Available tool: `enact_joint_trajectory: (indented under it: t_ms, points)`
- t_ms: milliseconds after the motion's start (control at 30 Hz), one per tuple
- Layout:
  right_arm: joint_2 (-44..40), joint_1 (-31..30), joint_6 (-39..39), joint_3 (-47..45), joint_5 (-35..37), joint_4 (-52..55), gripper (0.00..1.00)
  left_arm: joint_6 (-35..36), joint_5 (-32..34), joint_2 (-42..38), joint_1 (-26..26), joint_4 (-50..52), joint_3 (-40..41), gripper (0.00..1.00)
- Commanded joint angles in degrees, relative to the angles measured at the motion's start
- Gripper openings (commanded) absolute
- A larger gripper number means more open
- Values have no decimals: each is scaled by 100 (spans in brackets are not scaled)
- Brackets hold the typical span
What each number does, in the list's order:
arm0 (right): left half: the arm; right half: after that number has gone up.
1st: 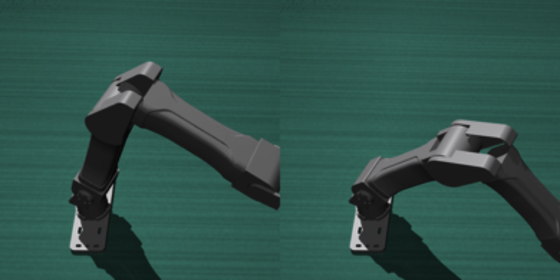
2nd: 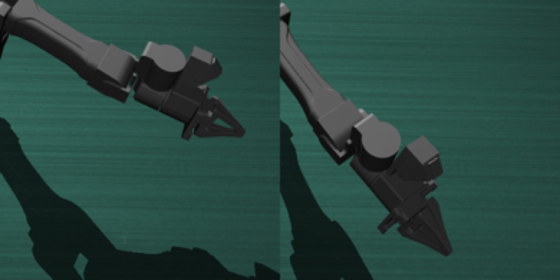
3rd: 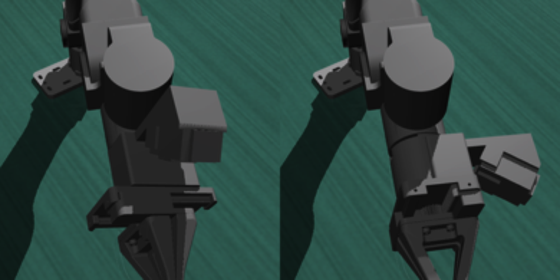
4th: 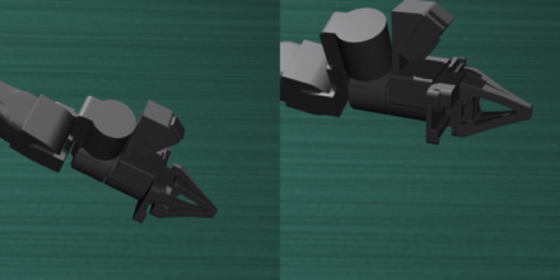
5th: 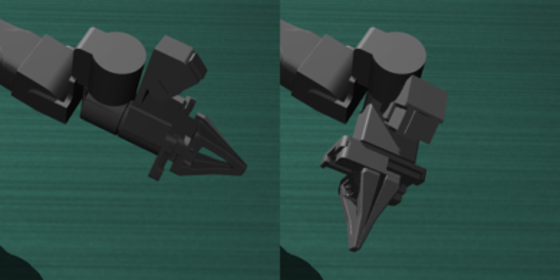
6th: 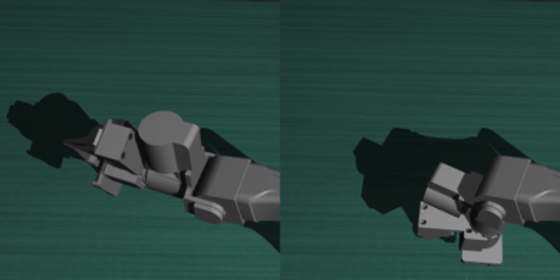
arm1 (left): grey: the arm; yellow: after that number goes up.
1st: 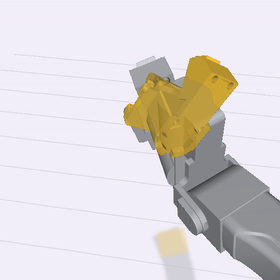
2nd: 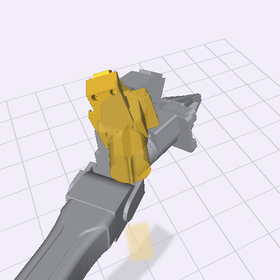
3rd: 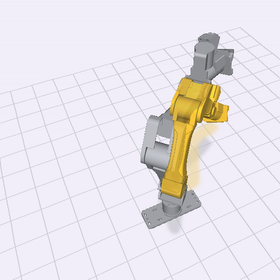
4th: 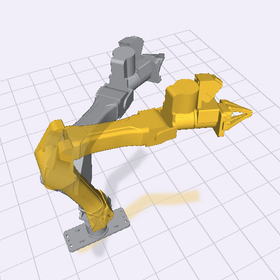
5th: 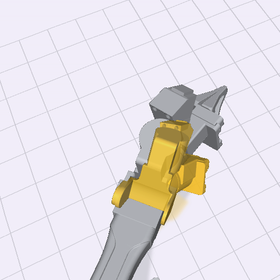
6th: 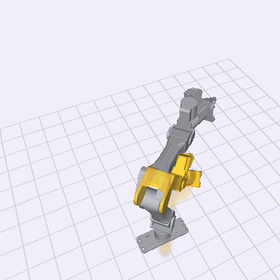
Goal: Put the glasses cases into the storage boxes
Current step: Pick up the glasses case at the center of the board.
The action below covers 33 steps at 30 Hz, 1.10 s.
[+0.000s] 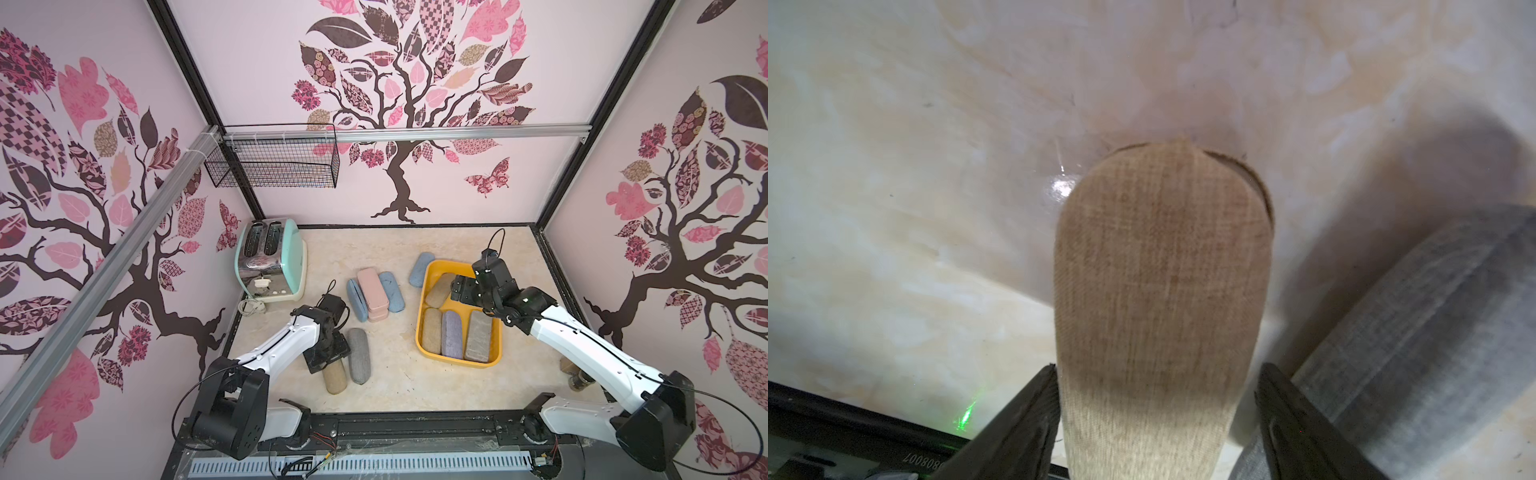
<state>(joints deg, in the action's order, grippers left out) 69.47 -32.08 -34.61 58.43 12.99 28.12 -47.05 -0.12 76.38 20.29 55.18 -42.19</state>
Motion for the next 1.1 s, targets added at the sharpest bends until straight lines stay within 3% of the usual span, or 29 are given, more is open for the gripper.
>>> enact_joint_trajectory:
  t_ms: [0,267,633,800,933,1067]
  points:
    - [-127,7,25,-60,21,38,90,-64,20,114,27,-111,129,76]
    - [-205,18,62,-78,112,53,90,-48,-119,443,35,-403,264,68]
    - [-575,35,33,-78,224,53,89,41,10,-53,70,-102,-32,54]
    - [-818,108,4,-40,341,128,89,408,149,-408,80,440,-1054,55]
    - [-889,222,-78,-40,345,125,89,714,161,-224,108,904,-2239,54]
    - [-973,474,-153,-6,151,187,89,1002,277,102,351,693,-3255,56]
